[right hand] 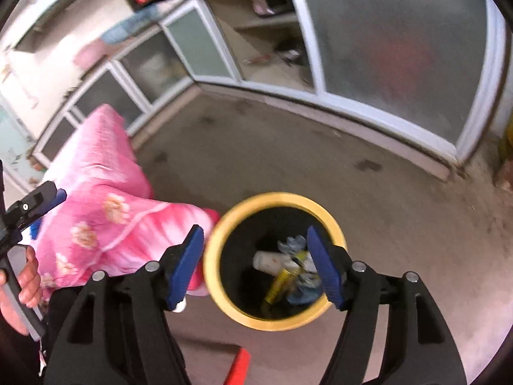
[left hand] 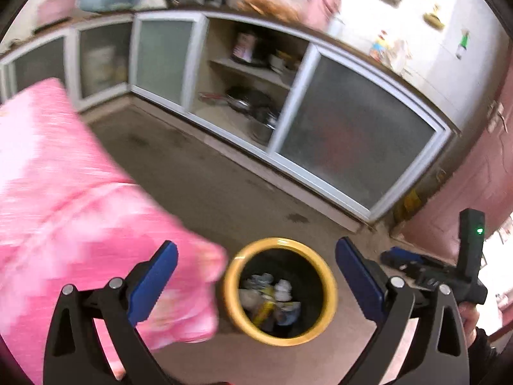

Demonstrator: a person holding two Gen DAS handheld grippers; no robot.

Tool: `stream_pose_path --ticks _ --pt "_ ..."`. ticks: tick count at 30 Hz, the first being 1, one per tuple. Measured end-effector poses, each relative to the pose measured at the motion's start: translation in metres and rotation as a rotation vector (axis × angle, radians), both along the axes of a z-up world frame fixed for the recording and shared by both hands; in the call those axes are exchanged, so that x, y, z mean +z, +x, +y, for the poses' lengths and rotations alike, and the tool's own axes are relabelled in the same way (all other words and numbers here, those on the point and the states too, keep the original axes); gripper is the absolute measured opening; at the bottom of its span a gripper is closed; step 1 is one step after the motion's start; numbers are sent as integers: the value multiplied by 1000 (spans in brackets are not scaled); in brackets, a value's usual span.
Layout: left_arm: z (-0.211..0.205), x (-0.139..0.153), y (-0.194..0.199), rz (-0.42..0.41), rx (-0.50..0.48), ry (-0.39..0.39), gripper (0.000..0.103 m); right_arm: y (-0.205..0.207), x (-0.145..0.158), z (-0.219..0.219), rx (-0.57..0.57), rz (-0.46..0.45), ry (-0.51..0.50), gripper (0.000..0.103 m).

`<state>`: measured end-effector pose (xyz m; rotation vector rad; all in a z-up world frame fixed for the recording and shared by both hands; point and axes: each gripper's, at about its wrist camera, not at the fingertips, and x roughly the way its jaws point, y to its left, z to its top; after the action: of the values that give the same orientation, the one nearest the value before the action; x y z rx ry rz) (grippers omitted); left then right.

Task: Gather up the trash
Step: 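Move both tools back over the table toward the red cup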

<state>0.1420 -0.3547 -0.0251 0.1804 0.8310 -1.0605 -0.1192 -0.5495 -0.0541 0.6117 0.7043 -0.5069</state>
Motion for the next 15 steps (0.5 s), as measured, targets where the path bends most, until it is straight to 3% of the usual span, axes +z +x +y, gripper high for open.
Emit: stream_pose_path --ticks 9,15 --pt "197 47 68 -168 369 21 95 80 49 76 262 -88 -99 64" --pt "297 64 106 -232 527 62 95 151 61 137 438 -86 -109 65"
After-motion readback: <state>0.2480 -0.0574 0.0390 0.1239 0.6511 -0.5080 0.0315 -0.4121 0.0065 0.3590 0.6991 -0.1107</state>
